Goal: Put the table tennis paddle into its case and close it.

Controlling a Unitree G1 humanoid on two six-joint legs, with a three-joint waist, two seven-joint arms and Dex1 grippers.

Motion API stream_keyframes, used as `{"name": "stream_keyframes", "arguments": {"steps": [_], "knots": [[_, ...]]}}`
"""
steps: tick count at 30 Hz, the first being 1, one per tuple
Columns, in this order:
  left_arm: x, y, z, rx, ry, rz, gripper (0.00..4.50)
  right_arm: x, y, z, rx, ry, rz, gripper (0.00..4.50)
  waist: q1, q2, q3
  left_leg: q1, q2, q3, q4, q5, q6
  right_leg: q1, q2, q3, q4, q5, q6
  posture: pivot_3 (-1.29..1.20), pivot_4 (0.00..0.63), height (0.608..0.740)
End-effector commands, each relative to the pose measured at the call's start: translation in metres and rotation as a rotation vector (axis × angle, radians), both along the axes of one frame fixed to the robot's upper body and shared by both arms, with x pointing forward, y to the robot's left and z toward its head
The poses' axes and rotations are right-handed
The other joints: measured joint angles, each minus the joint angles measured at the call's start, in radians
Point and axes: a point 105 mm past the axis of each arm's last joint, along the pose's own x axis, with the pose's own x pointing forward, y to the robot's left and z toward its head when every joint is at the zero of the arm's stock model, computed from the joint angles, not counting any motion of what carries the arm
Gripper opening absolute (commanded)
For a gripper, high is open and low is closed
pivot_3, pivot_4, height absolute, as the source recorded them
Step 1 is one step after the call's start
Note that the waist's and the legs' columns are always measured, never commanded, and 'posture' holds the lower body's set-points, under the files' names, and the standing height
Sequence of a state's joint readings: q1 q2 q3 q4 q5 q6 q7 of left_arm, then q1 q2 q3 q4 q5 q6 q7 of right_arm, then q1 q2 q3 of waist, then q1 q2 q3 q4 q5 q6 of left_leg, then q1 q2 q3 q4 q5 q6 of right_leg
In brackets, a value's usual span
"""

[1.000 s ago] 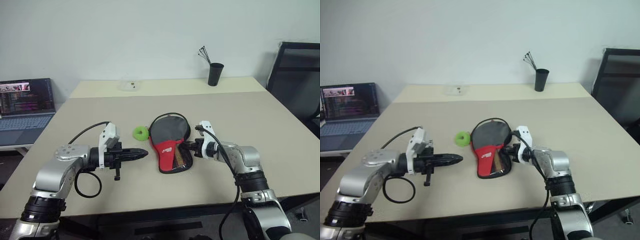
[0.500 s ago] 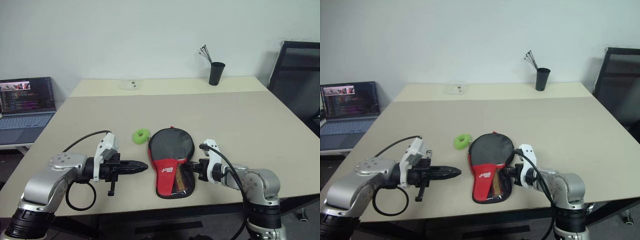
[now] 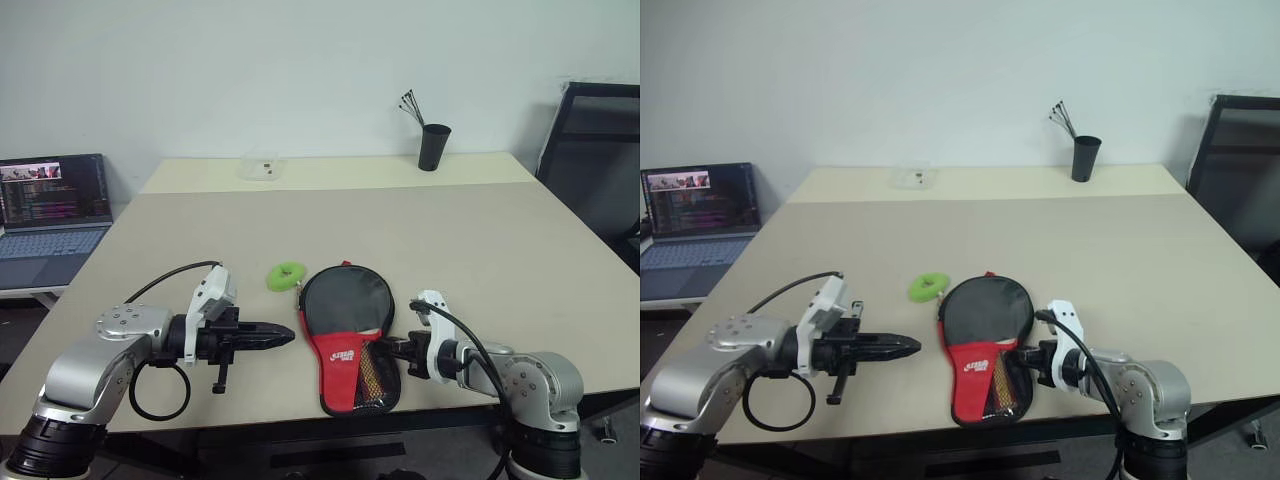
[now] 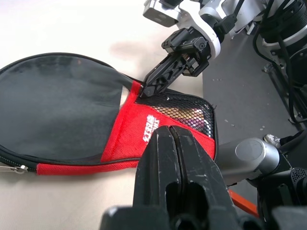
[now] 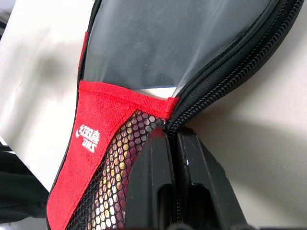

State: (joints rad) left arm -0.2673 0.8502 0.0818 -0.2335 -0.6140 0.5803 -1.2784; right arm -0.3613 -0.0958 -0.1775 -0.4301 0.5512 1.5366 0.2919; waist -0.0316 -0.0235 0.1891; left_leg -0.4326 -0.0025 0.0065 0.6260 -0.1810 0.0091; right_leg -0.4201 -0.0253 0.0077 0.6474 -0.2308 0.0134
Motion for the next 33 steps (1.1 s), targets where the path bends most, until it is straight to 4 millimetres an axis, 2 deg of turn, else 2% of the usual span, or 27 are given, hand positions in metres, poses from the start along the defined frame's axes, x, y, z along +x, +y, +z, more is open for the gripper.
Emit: {"name": "stream_keyframes", "arguments": {"steps": [1,4,5,10,15,18,22,25,29,33], "knots": [[0.002,0.000,0.007,0.009,-0.036,-0.012,0.00,-0.003,0.005,0.004,0.011,-0.021,0.009,0.02,0.000,0.000,0.000,0.000,0.000,0.000,0.000,0.000,0.000,0.000,0.000,0.000,0.000,0.000,0.000,0.00,0.150,0.740],[0.002,-0.001,0.006,0.009,-0.038,-0.014,0.00,-0.001,0.004,0.003,0.000,-0.023,-0.020,0.02,0.000,0.000,0.000,0.000,0.000,0.000,0.000,0.000,0.000,0.000,0.000,0.000,0.000,0.000,0.000,0.00,0.150,0.740],[0.002,-0.001,0.006,0.009,-0.038,-0.014,0.00,0.000,0.001,0.002,-0.010,-0.026,-0.036,0.26,0.000,0.000,0.000,0.000,0.000,0.000,0.000,0.000,0.000,0.000,0.000,0.000,0.000,0.000,0.000,0.00,0.150,0.740],[0.002,0.000,0.004,0.006,-0.040,-0.006,0.00,0.000,-0.011,0.008,-0.065,-0.075,-0.082,1.76,0.000,0.000,0.000,0.000,0.000,0.000,0.000,0.000,0.000,0.000,0.000,0.000,0.000,0.000,0.000,0.00,0.150,0.740],[0.005,0.001,0.002,-0.003,-0.047,0.024,0.00,-0.011,-0.005,0.038,-0.218,-0.325,0.090,3.40,0.000,0.000,0.000,0.000,0.000,0.000,0.000,0.000,0.000,0.000,0.000,0.001,0.000,0.000,0.000,0.00,0.150,0.740],[0.009,0.003,0.003,-0.020,-0.063,0.061,0.00,-0.015,-0.004,0.054,-0.243,-0.414,0.172,4.45,0.000,-0.001,0.000,0.000,0.000,0.000,0.000,0.000,0.000,0.000,0.000,0.000,-0.001,0.000,0.000,0.00,0.150,0.740],[0.020,0.008,0.004,-0.043,-0.082,0.136,0.00,-0.012,0.002,0.074,-0.199,-0.497,0.262,4.48,0.000,-0.001,0.000,0.000,0.000,0.000,0.000,0.000,0.000,0.000,0.000,0.000,-0.001,0.000,0.000,0.00,0.150,0.740],[0.029,0.013,0.005,-0.053,-0.103,0.203,0.00,-0.004,0.013,0.077,-0.166,-0.517,0.290,4.48,0.000,-0.001,0.000,0.000,0.000,0.000,0.001,0.000,0.000,0.000,0.000,0.000,-0.001,0.000,0.000,0.00,0.150,0.740],[0.041,0.019,0.006,-0.060,-0.151,0.288,0.00,0.007,0.033,0.070,-0.132,-0.515,0.304,4.48,0.001,-0.001,0.000,0.000,0.000,0.000,0.001,0.000,0.000,0.000,0.001,0.000,-0.001,0.001,0.001,0.00,0.150,0.740],[0.050,0.026,0.004,-0.054,-0.167,0.360,0.00,0.011,0.053,0.046,-0.166,-0.516,0.342,4.48,0.001,-0.001,-0.001,0.000,0.000,0.000,0.001,0.000,0.000,0.000,0.001,0.000,0.000,0.003,0.005,0.00,0.150,0.740]]}}
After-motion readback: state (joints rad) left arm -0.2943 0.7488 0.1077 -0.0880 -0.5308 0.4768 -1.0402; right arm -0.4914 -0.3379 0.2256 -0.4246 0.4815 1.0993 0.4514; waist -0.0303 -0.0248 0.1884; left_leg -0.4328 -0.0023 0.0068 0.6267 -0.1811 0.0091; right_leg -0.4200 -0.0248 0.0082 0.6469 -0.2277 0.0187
